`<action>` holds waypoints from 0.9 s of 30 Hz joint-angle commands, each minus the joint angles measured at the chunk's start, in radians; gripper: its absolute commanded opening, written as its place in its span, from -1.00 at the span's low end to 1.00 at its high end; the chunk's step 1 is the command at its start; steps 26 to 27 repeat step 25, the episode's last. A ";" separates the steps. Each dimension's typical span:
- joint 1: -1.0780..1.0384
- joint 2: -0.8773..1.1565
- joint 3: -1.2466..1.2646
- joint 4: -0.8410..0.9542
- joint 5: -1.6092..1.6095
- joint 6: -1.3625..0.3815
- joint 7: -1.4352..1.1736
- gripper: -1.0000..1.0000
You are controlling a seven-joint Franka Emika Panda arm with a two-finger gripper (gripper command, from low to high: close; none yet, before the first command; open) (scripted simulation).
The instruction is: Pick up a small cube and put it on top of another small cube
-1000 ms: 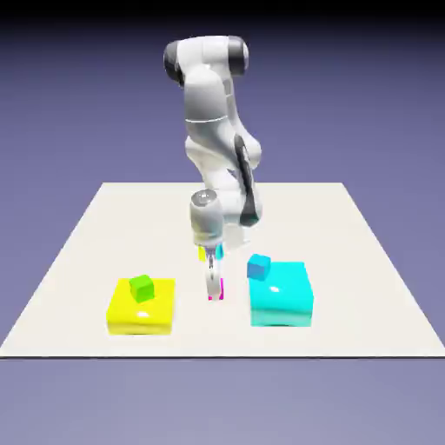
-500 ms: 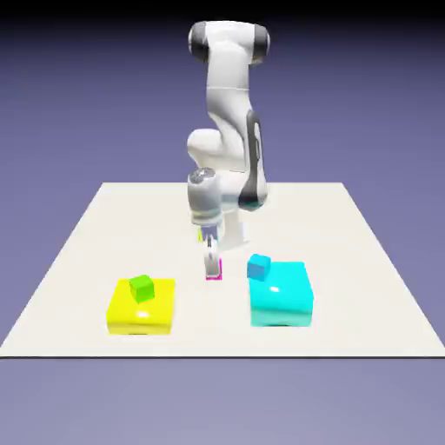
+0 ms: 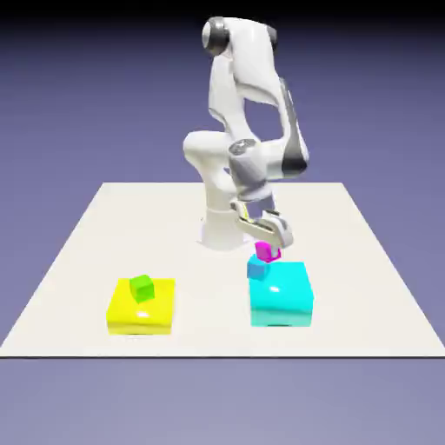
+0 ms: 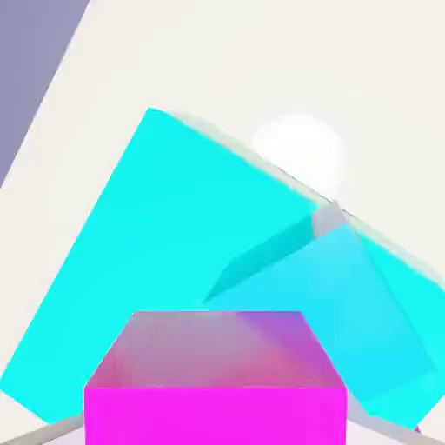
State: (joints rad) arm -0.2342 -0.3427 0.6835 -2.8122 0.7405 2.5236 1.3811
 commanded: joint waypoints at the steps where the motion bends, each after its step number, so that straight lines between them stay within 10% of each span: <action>1: 0.009 -0.014 0.036 -0.006 -0.001 -0.008 -0.026 -1.00; 11: 0.022 -0.105 0.296 -0.087 0.004 -0.083 -0.158 -1.00; 24: 0.108 0.341 0.131 -0.124 -0.418 0.350 0.131 -1.00; 25: 0.108 0.341 0.131 -0.124 -0.418 0.350 0.131 1.00; 27: 0.108 0.341 0.131 -0.124 -0.418 0.350 0.131 1.00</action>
